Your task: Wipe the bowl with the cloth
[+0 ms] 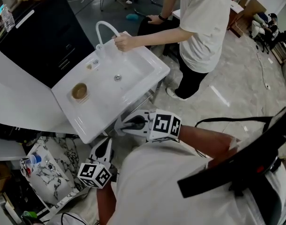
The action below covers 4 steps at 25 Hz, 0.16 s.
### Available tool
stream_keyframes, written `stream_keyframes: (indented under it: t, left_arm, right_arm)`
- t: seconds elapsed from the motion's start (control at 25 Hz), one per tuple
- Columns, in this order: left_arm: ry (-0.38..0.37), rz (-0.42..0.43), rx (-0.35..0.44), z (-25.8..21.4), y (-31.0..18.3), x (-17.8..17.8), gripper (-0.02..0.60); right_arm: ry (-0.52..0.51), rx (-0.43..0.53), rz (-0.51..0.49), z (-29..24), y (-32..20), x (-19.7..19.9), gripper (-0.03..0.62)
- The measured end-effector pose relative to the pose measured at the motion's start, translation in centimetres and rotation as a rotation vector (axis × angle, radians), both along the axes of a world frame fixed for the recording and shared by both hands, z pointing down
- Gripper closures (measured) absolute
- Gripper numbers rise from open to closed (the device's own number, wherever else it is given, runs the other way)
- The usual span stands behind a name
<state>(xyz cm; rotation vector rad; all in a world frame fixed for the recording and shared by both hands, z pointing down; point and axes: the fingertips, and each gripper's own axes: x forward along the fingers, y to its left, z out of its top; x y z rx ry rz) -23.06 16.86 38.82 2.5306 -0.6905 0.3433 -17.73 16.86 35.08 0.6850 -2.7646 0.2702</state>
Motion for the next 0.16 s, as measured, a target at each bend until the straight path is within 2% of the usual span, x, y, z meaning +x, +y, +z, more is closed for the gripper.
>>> stream_keyframes:
  t: [0.16]
  left_arm:
    - [-0.008, 0.006, 0.001, 0.16, 0.7, 0.14, 0.571]
  right_arm:
    - [0.004, -0.005, 0.007, 0.36, 0.92, 0.23, 0.551]
